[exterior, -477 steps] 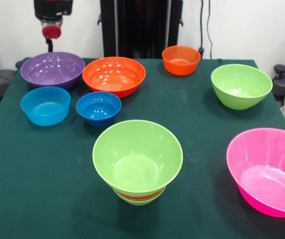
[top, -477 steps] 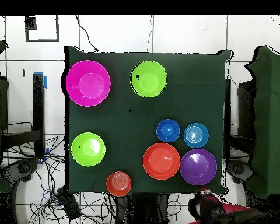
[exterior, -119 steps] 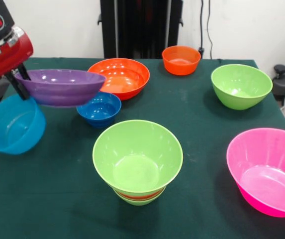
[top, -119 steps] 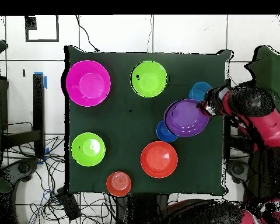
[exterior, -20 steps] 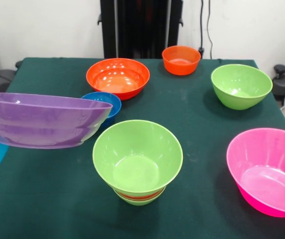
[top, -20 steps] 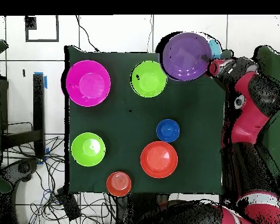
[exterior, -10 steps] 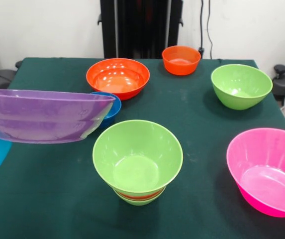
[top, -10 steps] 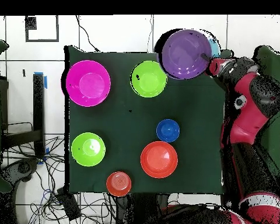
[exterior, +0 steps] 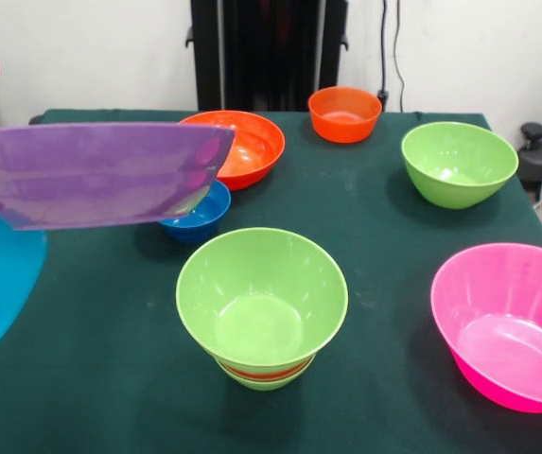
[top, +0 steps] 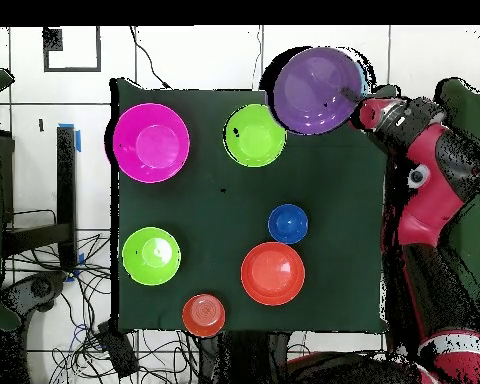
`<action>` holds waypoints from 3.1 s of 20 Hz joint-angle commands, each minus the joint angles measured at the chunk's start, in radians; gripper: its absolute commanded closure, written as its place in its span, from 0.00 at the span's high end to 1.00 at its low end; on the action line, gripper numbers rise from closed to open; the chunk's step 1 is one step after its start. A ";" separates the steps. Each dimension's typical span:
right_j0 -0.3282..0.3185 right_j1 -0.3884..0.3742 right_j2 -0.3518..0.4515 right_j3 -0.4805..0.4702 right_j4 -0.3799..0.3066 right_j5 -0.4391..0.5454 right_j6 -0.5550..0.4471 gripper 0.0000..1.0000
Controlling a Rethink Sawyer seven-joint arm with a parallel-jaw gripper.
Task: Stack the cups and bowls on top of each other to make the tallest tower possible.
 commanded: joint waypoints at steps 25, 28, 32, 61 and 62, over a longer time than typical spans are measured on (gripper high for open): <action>0.050 0.057 0.106 0.183 -0.193 0.119 -0.181 0.00; 0.050 0.047 0.112 0.218 -0.219 0.124 -0.189 0.00; 0.039 0.052 0.121 0.219 -0.259 0.144 -0.159 0.00; 0.010 0.131 0.118 -0.005 -0.445 0.207 0.133 0.00; 0.012 0.136 0.118 -0.015 -0.444 0.208 0.138 0.00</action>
